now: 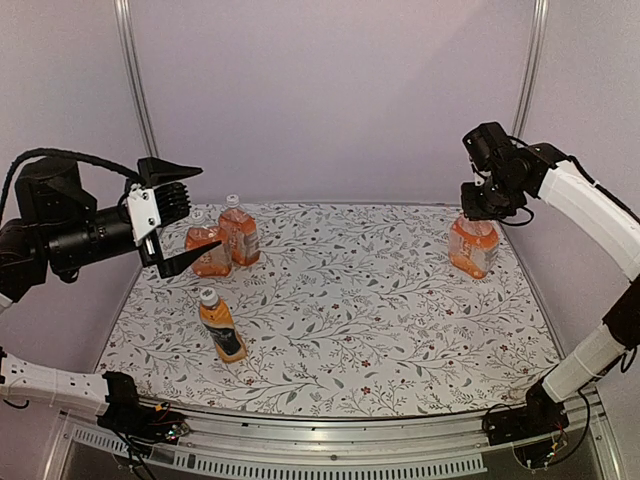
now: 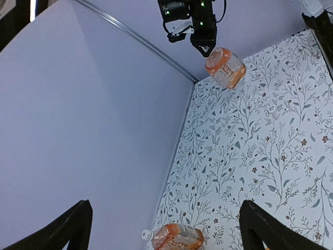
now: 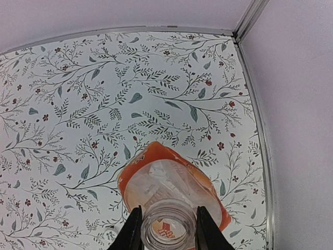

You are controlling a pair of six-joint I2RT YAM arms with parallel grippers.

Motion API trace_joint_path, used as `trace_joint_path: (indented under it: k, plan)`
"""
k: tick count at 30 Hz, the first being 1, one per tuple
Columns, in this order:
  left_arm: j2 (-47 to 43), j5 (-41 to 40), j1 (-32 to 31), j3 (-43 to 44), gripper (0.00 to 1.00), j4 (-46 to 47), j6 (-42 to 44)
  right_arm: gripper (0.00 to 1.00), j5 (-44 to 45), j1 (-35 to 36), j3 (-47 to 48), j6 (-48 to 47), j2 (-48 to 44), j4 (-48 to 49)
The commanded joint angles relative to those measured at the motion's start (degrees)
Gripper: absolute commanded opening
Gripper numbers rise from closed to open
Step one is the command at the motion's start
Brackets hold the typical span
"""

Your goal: Unscrew the bottle caps

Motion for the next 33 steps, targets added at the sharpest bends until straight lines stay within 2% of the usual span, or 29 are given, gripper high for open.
trace_joint_path:
  k: [1,6,15,16,18,19,21,23,25,29,33]
  plan:
    - [-0.4,-0.6,0.4,-1.1,1.00,0.6,0.4,0.00,-10.3,-5.0,-6.3,2.7,0.5,6.5]
    - [-0.4,-0.8,0.6,-0.8,1.00,0.6,0.3,0.00,-12.9,-7.8,-15.1,7.1,-1.2,16.3]
    - [-0.3,-0.9,0.6,-0.8,1.00,0.6,0.7,0.00,-11.7,-8.0,-19.4,9.4,-0.1,19.4]
    - [-0.3,-0.9,0.6,-0.7,1.00,0.6,0.7,0.07,-11.7,-8.0,-19.3,9.4,-0.1,19.3]
    - [-0.3,-0.9,0.6,-0.7,1.00,0.6,0.7,0.31,-11.4,-8.0,-18.8,9.2,-0.5,18.7]
    - [-0.3,-0.9,0.6,-0.7,1.00,0.6,0.7,0.50,-11.2,-8.0,-18.5,8.9,-0.6,18.2]
    - [-0.2,-0.8,0.6,-0.7,0.99,0.7,0.6,0.68,-10.8,-8.0,-17.3,8.4,-0.7,16.8]
    - [-0.3,-0.9,0.6,-0.9,1.00,0.8,0.6,0.91,-10.7,-8.0,-16.0,7.7,-0.6,15.4]
    - [-0.3,-1.0,0.6,-1.3,0.99,1.0,0.4,0.98,-10.6,-8.0,-14.7,6.9,-0.7,14.1]
    - [-0.8,-4.6,2.0,-3.6,1.00,3.7,-3.2,0.99,-10.5,-8.0,-11.3,5.1,-0.8,10.9]
    - [-2.4,-8.6,7.2,-7.4,0.99,5.5,-10.5,0.99,-9.6,-7.6,-6.3,3.3,-1.5,7.6]
